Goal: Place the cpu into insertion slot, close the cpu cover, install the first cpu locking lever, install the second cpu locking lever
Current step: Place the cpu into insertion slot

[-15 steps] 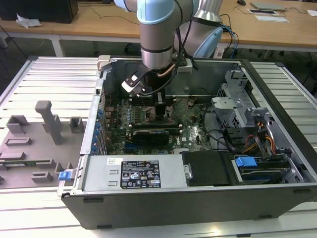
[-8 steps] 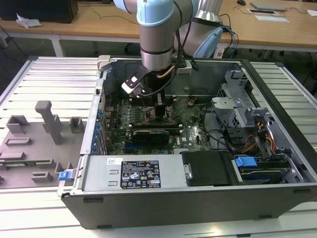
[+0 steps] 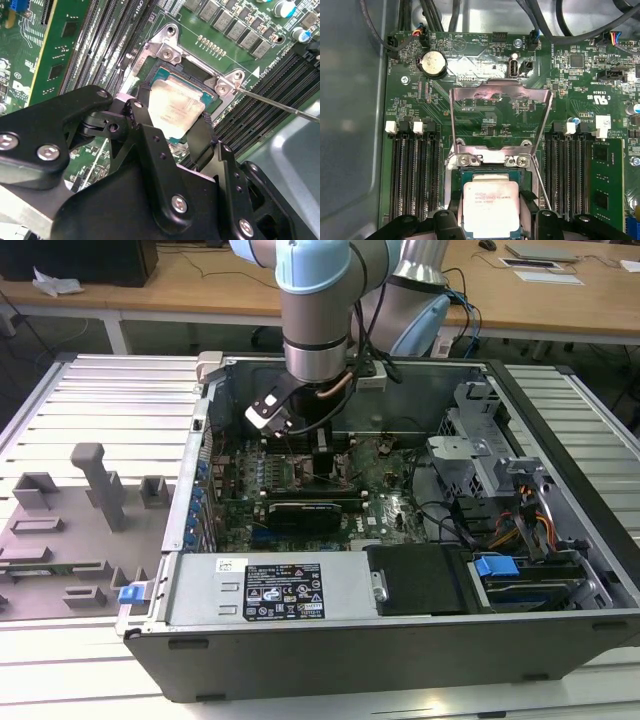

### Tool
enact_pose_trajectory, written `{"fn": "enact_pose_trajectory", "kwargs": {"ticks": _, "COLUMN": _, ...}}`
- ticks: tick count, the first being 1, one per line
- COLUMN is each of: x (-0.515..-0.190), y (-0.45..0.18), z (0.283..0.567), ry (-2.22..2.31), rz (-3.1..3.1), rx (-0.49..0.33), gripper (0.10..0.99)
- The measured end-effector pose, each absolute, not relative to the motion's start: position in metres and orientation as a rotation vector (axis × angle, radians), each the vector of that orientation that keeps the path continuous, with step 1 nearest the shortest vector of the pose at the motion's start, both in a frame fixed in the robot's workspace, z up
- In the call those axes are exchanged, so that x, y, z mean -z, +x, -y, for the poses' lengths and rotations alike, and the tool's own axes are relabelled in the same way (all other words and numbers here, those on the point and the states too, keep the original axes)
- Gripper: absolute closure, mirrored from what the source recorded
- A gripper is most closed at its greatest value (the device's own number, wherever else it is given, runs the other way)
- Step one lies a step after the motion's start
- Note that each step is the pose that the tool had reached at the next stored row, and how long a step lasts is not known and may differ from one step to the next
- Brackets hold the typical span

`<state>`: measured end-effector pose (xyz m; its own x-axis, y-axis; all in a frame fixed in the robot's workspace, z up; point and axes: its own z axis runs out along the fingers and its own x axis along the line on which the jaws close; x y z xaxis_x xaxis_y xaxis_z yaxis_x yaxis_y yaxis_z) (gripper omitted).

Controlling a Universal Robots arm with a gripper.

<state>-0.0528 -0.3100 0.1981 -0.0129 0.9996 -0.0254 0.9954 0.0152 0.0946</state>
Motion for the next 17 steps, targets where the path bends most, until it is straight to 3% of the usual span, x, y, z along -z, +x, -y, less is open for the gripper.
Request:
{"fn": "enact_pose_trajectory", "kwargs": {"ticks": 6, "x": -0.1982, "y": -0.0529, "z": 0.3101, "ry": 2.146, "rz": -2.176, "rx": -0.076, "gripper": 0.545}}
{"fn": "enact_pose_trajectory", "kwargs": {"ticks": 8, "x": -0.1982, "y": -0.0530, "z": 0.3101, "ry": 2.146, "rz": -2.176, "rx": -0.076, "gripper": 0.471}}
{"fn": "enact_pose_trajectory", "kwargs": {"ticks": 17, "x": -0.2081, "y": -0.0529, "z": 0.3101, "ry": 2.146, "rz": -2.176, "rx": -0.076, "gripper": 0.471}}
